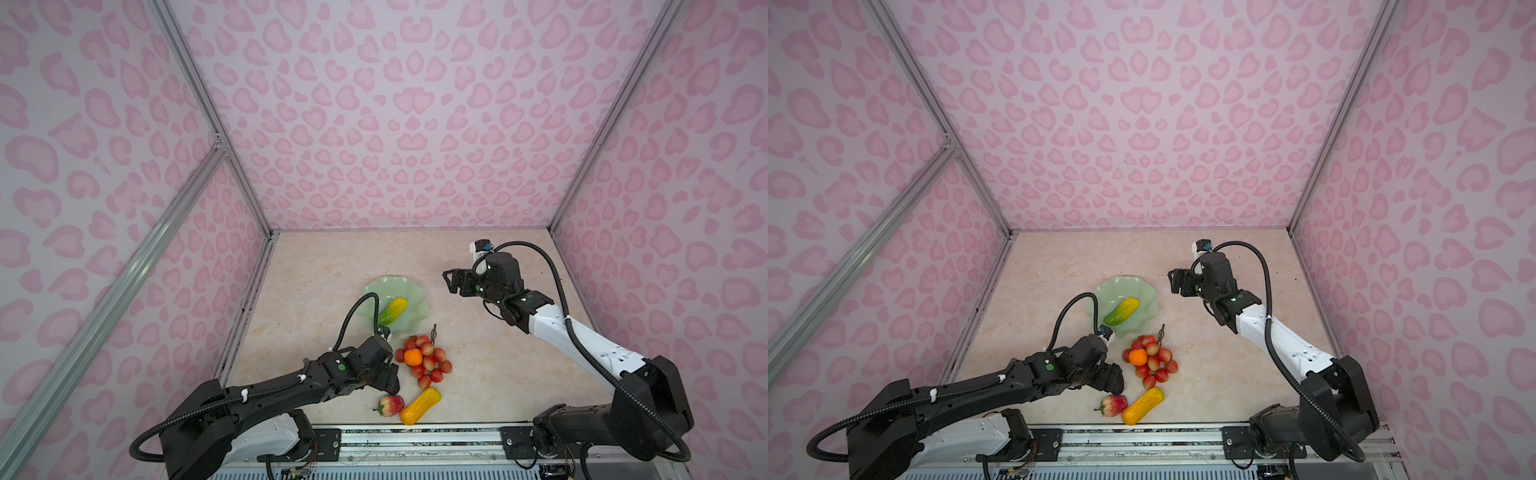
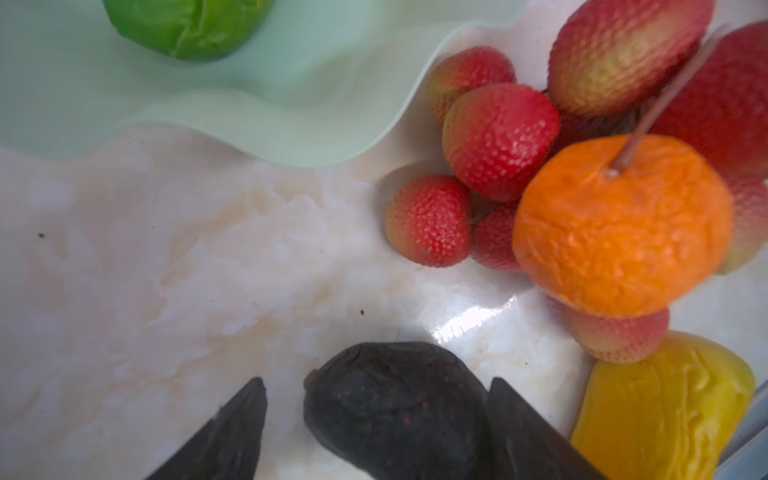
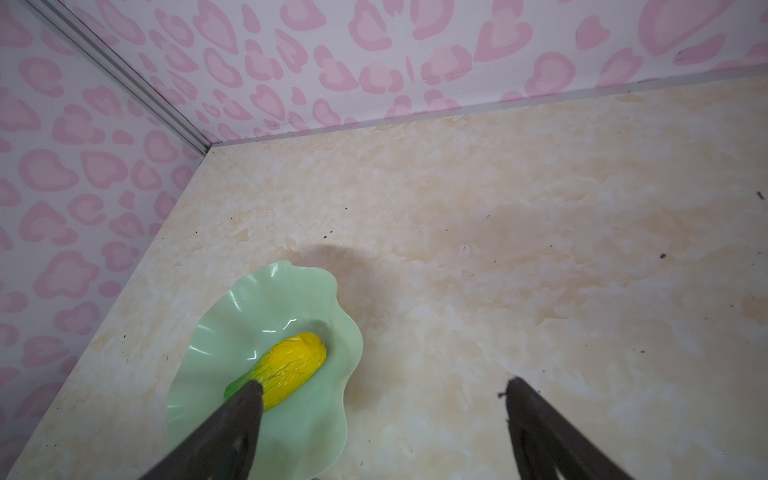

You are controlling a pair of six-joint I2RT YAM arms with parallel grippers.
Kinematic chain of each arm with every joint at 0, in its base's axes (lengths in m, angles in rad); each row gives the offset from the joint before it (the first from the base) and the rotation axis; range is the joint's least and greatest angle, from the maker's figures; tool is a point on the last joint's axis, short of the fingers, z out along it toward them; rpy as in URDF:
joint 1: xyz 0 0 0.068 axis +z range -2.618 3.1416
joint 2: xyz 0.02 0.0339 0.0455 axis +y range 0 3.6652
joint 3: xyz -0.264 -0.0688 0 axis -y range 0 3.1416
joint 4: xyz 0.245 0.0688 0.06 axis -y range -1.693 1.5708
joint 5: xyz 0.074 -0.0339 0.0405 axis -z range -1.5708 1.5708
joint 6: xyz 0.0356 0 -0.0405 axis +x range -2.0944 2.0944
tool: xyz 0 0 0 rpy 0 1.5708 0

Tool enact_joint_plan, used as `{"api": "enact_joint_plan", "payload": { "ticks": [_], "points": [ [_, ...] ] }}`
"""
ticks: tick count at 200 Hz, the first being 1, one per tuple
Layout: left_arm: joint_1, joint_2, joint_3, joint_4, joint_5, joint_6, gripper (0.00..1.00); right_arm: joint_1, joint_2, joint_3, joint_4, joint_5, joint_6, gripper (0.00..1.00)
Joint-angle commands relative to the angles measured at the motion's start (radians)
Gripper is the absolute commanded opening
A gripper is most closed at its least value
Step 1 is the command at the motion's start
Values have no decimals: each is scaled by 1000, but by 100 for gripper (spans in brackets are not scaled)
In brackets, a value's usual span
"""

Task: Place and organize the fake fruits in the fruit bowl
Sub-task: 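Reach the left gripper to the dark avocado and grasp it while the right arm withdraws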

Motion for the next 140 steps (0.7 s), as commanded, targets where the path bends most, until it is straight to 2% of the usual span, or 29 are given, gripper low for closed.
{"api": "enact_joint_plan", "payload": {
  "ticks": [1, 48, 75, 96, 140],
  "points": [
    [-3, 37, 2, 24, 18, -100, 85, 0, 4, 0, 6, -5, -9, 91],
    [-5, 169, 49, 80, 57, -164, 84, -1, -5, -3, -3, 9, -20, 90],
    [-5, 203, 74, 80, 36, -171, 65, -5, -11, -6, -7, 11, -24, 90],
    [-5, 151, 77, 42, -15, -165, 51, -7, -16, -11, -6, 11, -24, 90],
    [33, -89, 67, -73, -103, -128, 45, -13, -5, -17, 14, -4, -10, 90]
  ]
}}
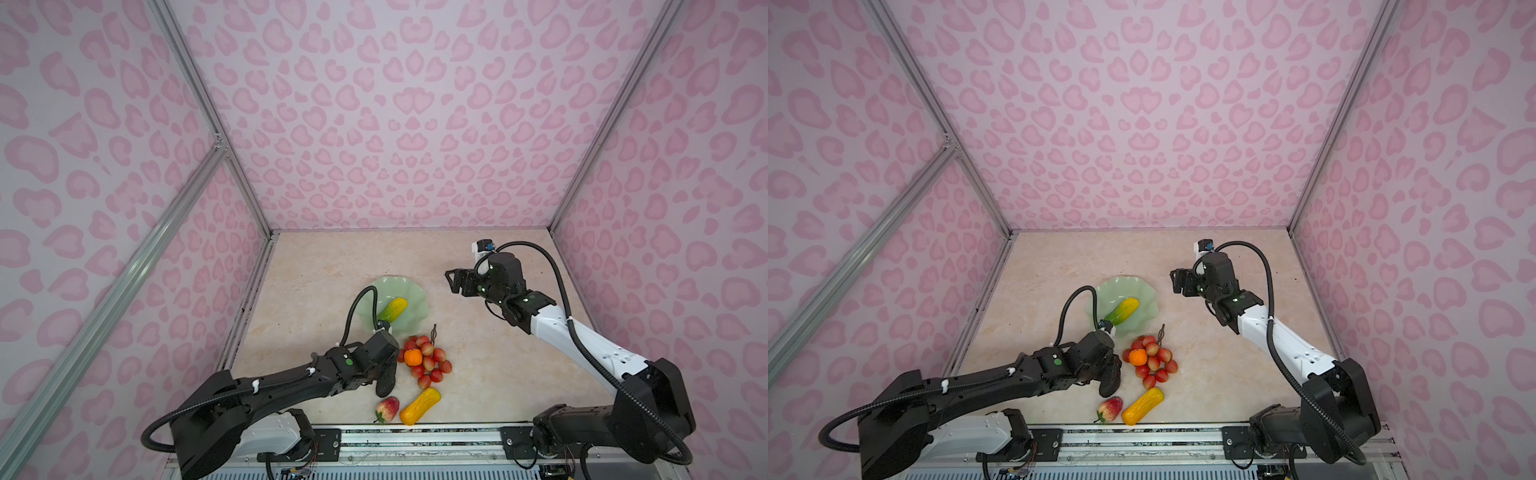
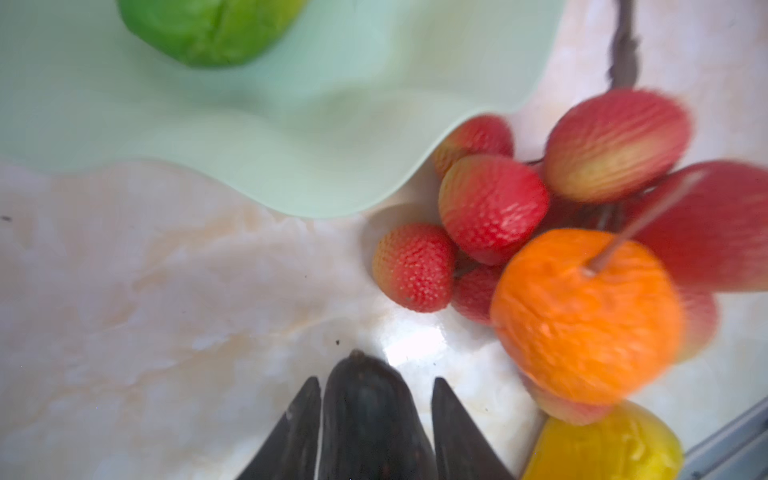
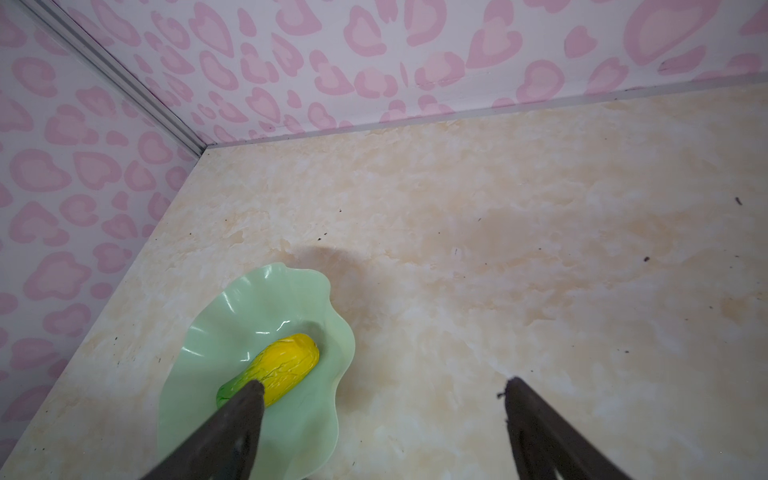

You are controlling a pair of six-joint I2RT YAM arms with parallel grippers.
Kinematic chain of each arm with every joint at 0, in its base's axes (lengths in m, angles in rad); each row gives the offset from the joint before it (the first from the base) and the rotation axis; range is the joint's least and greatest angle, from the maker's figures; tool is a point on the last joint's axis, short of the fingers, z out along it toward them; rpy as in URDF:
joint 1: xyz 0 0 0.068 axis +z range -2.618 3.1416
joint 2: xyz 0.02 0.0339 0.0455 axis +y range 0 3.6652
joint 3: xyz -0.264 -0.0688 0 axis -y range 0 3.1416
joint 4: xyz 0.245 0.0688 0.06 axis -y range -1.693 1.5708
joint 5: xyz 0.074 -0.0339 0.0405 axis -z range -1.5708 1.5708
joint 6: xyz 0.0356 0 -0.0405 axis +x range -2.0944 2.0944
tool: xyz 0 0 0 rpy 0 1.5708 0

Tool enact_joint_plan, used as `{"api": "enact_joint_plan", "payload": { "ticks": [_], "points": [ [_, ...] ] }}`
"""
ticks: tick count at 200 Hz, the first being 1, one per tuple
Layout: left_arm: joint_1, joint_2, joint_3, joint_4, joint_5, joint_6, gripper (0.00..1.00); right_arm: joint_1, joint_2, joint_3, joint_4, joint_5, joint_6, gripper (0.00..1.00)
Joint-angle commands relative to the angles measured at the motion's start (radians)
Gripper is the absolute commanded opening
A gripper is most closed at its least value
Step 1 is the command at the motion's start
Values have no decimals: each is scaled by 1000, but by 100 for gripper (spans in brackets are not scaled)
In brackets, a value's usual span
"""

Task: Place and organize the fake fruits in the fruit bowl
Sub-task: 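Reach the left gripper to the dark avocado and grasp it while the right arm withdraws, then lift the avocado with the left gripper and place it in the bowl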

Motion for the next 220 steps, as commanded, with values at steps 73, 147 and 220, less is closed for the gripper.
{"api": "enact_joint_plan", "payload": {
  "ticks": [73, 147, 220],
  "points": [
    [79, -162, 13, -144, 95, 55, 73, -7, 2, -12, 2, -19, 4, 90],
    [-38, -34, -51, -45, 94, -33, 78, -9, 4, -16, 8, -30, 15, 91],
    [-38, 9, -38, -64, 8, -29, 45, -13, -25, -33, 4, -19, 11, 90]
  ]
}}
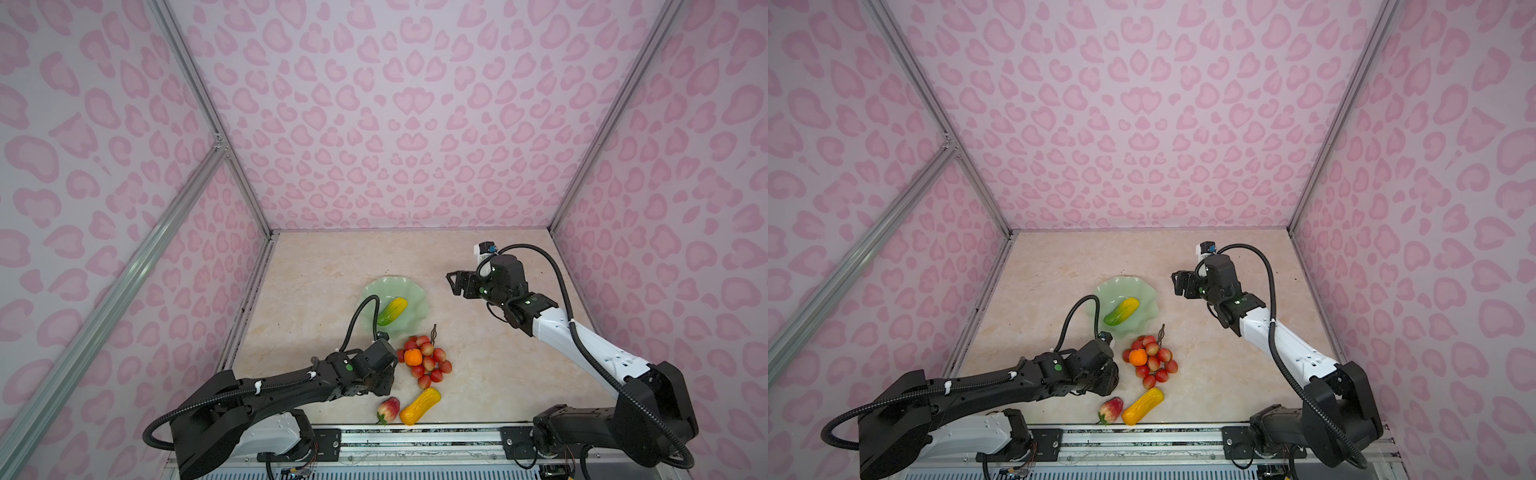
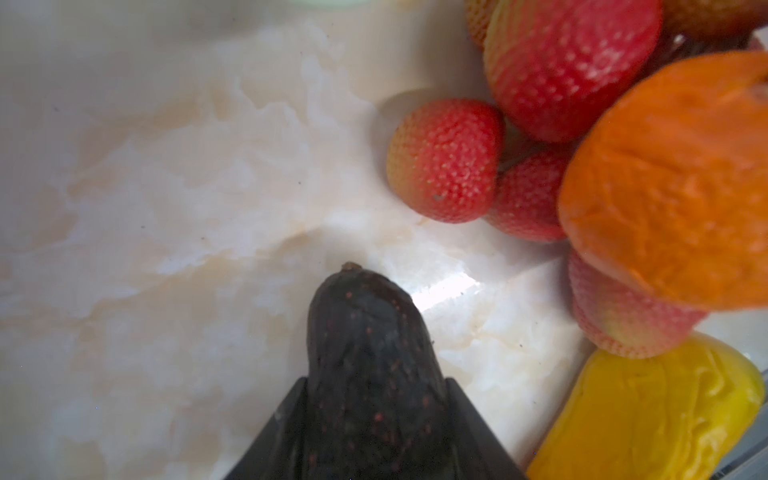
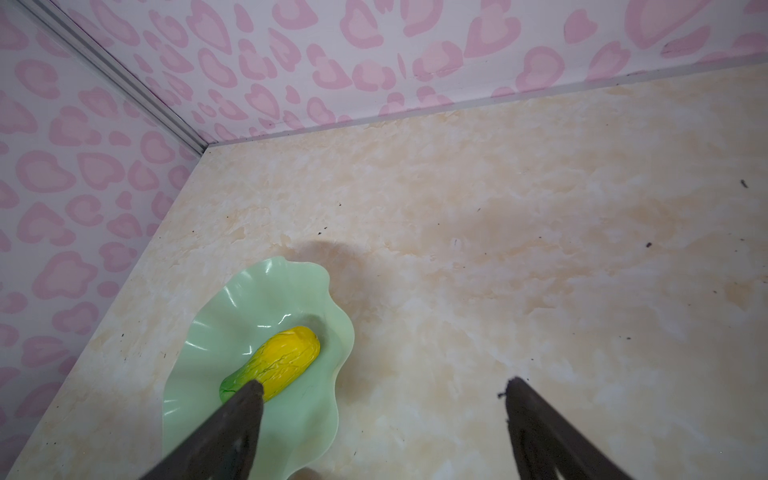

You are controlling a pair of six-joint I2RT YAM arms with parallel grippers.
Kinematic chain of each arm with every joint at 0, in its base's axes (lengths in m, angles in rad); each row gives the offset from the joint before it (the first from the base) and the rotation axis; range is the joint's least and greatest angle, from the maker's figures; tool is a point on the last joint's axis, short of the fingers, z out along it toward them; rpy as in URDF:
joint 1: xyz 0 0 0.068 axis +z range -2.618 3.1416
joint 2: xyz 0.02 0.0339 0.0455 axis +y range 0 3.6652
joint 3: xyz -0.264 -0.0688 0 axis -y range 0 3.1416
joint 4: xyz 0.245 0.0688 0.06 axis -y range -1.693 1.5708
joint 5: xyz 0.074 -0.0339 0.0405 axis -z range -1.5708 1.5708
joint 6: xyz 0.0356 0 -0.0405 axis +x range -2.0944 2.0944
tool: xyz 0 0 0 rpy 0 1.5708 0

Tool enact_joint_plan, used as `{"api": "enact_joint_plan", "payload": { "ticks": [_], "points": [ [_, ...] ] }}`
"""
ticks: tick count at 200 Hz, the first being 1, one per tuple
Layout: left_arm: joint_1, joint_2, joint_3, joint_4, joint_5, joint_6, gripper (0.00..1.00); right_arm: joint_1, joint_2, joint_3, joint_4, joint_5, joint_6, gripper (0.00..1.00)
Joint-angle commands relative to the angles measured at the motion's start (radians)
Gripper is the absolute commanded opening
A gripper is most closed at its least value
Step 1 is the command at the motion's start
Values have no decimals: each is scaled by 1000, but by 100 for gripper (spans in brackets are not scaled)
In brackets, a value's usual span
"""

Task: Place and organize the fake fruits in the fruit bowl
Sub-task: 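Lift the avocado with the left gripper and place it in the bowl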

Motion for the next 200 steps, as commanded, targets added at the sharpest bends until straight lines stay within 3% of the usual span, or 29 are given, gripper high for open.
{"api": "enact_joint_plan", "payload": {
  "ticks": [1, 26, 67, 111, 161, 200],
  "points": [
    [1, -44, 11, -26, -68, -8, 45, -1, -4, -9, 4, 0, -4, 90],
    [41, -149, 57, -105, -115, 38, 44, -3, 6, -4, 8, -6, 1, 90],
    [266, -186, 197, -94, -83, 272, 44, -3, 18, 4, 7, -16, -3, 90],
    [432, 132, 464, -21, -13, 491, 42, -4, -6, -15, -25, -17, -6, 90],
    [477, 482, 691, -21, -30, 584, 42, -3, -47, -53, -73, -39, -10, 89],
    [479, 609, 759, -44, -20, 574, 42, -2, -72, -59, -125, -31, -42, 89]
  ]
}}
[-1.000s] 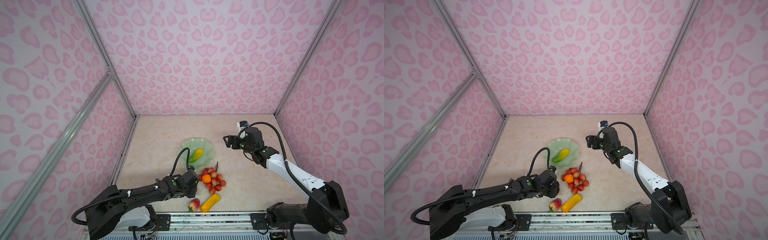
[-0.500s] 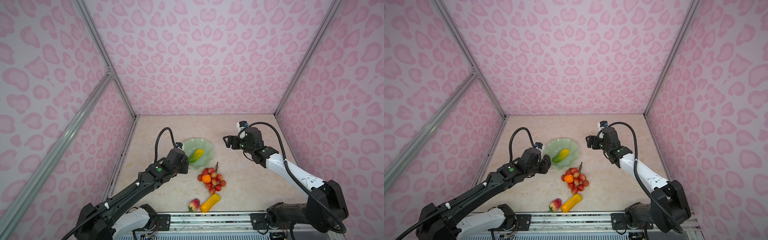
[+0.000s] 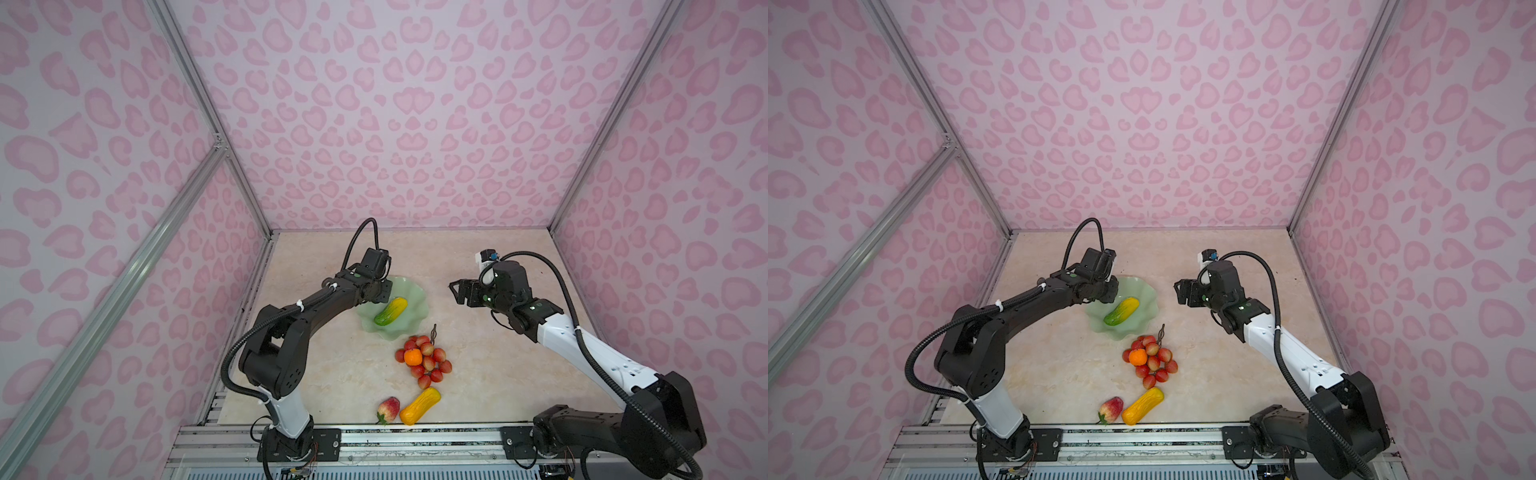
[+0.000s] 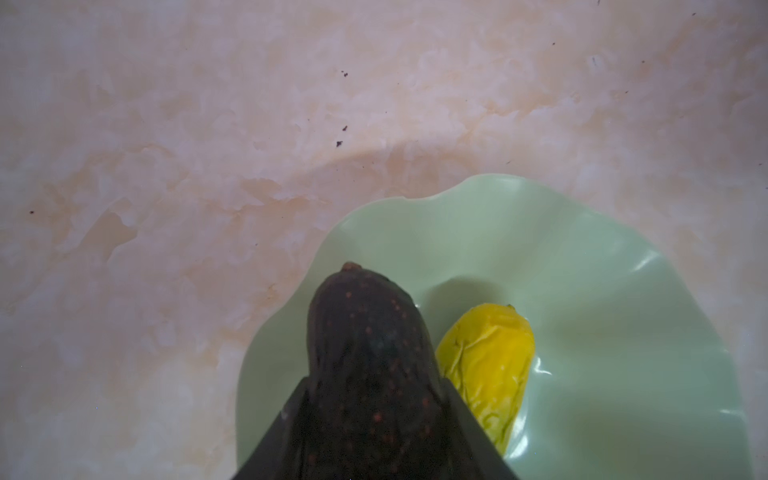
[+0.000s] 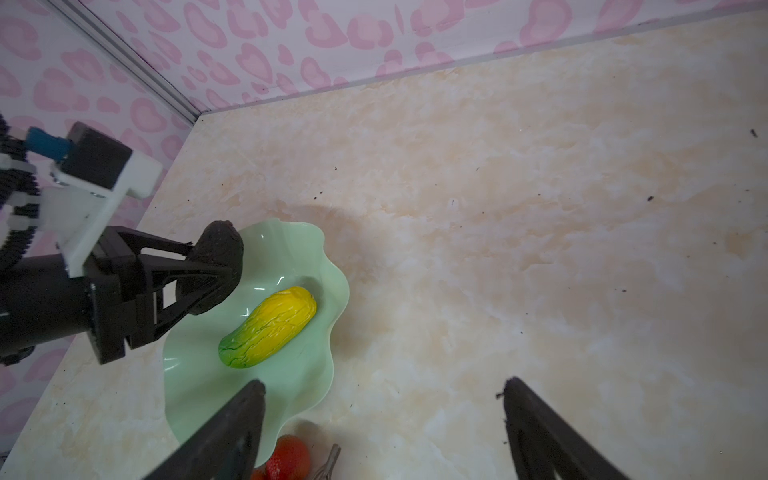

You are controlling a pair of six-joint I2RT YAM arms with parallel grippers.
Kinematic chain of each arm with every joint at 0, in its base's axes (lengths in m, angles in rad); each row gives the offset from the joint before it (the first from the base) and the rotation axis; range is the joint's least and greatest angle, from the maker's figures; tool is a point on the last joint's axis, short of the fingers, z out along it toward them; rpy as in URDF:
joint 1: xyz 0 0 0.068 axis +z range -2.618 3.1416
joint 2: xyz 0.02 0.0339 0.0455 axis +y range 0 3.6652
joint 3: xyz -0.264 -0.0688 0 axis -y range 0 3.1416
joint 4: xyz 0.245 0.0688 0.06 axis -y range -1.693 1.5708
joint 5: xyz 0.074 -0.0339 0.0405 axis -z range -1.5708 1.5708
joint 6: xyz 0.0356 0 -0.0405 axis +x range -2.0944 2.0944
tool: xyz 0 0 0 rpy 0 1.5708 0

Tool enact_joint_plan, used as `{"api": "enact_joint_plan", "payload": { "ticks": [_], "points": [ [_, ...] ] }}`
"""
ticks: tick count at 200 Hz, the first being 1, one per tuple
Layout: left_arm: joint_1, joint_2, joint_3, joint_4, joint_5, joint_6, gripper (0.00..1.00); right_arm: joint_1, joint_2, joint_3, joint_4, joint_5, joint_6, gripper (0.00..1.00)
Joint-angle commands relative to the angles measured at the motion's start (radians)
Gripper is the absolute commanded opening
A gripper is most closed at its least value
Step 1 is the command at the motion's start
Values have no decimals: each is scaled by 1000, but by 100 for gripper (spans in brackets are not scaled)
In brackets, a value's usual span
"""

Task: Place and organize the fake fruits in the fruit bowl
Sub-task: 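Lift the avocado with the left gripper and place it in the bowl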

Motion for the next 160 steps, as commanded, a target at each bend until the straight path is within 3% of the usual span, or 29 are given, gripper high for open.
{"api": "enact_joint_plan", "payload": {
  "ticks": [1, 40, 80, 121, 160],
  "points": [
    [1, 50, 33, -21, 9, 12, 42, 2, -12, -11, -40, -1, -32, 89],
    [-1, 54, 39, -4, 49, -20, 64, 17, -18, -21, -85, -4, -65, 89],
    [1, -63, 28, 28, 26, -39, 69, 115, -24, -20, -135, 11, -143, 88],
    [23, -302, -62, 144, -63, -84, 73, 383, -40, -29, -162, -47, -310, 86],
    [106, -597, -297, 287, -134, -190, 81, 633, 6, -48, -133, -97, -408, 86]
  ]
}}
